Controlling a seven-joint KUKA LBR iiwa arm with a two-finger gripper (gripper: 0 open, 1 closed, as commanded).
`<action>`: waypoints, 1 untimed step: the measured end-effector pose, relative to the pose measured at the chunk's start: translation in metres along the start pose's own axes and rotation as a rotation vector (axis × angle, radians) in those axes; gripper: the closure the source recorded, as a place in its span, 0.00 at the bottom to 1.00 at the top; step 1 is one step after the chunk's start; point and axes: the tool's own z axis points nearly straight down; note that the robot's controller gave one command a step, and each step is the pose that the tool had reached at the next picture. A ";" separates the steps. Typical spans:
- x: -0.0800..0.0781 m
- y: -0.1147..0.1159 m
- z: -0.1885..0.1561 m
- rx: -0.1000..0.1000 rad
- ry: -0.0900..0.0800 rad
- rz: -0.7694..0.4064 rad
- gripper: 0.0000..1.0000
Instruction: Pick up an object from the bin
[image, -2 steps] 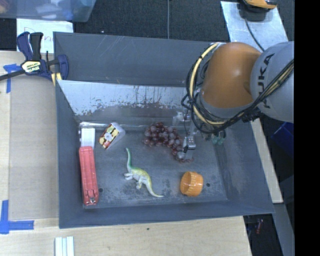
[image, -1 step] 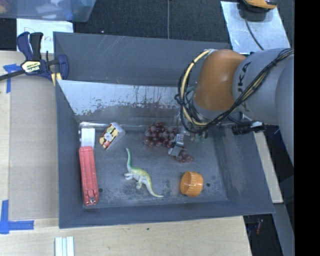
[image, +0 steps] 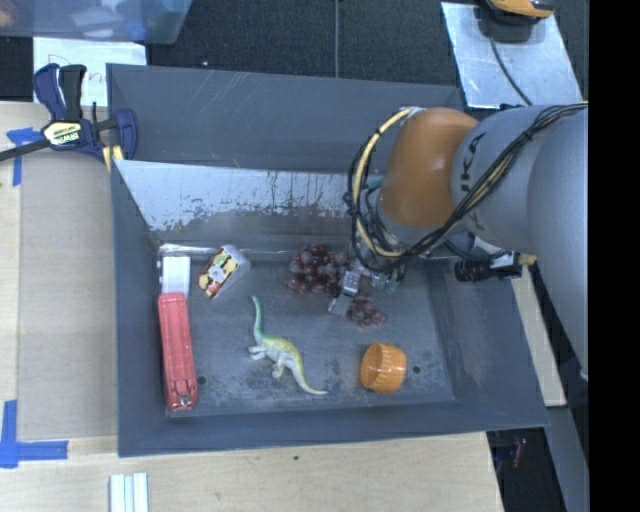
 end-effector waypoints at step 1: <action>0.010 0.007 -0.008 -0.001 -0.002 0.132 0.00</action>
Offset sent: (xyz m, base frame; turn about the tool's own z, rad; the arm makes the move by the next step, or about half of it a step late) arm 0.0056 0.0163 -0.0214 0.0435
